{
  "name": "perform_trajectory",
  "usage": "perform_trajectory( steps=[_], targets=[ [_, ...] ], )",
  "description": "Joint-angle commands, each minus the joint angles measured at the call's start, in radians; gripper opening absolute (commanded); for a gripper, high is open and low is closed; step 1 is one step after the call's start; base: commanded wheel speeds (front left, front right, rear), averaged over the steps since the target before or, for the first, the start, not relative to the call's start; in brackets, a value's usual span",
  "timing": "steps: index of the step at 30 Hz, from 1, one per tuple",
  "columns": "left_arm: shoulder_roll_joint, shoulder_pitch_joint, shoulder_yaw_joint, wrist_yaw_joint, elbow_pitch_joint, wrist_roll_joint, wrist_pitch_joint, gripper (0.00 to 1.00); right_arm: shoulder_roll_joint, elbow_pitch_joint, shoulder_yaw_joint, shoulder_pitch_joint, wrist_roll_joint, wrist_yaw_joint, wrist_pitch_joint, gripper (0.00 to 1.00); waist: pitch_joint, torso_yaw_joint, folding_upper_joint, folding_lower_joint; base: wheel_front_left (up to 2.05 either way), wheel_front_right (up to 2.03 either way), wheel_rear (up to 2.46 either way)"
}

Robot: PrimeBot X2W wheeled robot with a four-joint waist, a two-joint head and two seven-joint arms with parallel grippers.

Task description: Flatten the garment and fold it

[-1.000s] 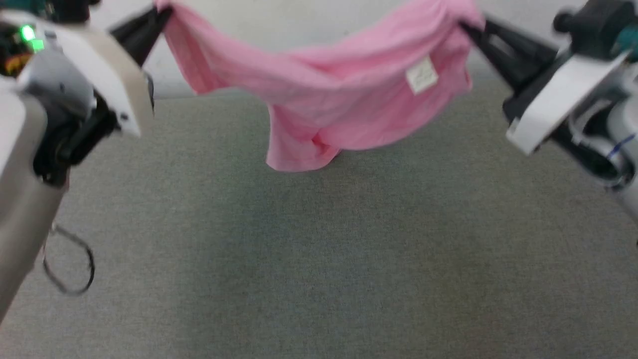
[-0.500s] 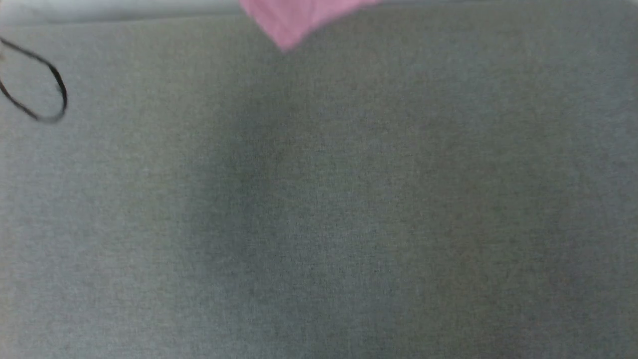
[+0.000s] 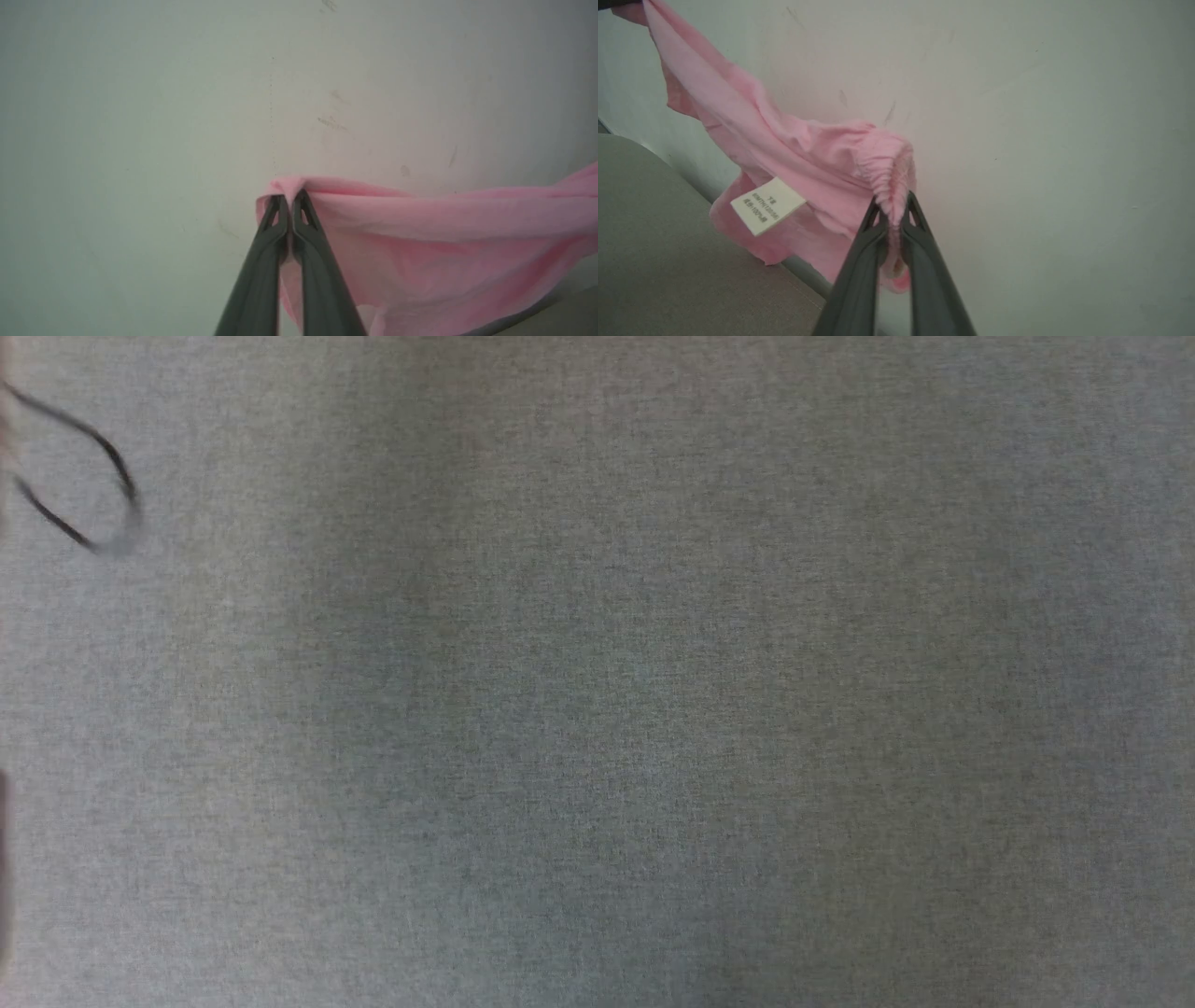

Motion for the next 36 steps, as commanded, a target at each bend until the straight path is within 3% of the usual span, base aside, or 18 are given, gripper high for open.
perform_trajectory(
  steps=[1,10,17,29,36],
  targets=[
    [-0.001,0.047,-0.004,-0.007,0.009,-0.005,-0.018,0.0,0.004,0.007,0.021,0.043,0.01,-0.001,-0.015,0.0,-0.011,0.002,0.0,-0.0004,0.0,0.0,0.0],
    [0.019,0.463,0.003,0.0,-0.046,-0.082,-0.142,0.0,-0.041,-0.055,0.226,0.329,0.051,-0.001,-0.117,0.0,-0.145,0.001,0.0,-0.0004,0.0,0.0,0.0],
    [0.082,0.903,0.001,0.08,-0.205,-0.134,-0.165,0.0,-0.102,-0.158,0.343,0.565,0.08,-0.001,-0.14,0.0,-0.284,-0.012,0.0,-0.0004,0.0,0.0,0.0],
    [0.186,1.469,-0.023,0.229,-0.486,-0.23,-0.111,0.0,-0.172,-0.263,0.372,0.938,0.055,-0.001,-0.122,0.0,-0.453,-0.004,0.0,-0.0004,0.0,0.0,0.0],
    [0.204,1.66,-0.038,0.271,-0.556,-0.28,-0.099,0.0,-0.23,-0.321,0.362,1.087,0.066,-0.001,-0.085,0.0,-0.501,0.008,0.0,-0.0004,0.0,0.0,0.0]
  ],
)
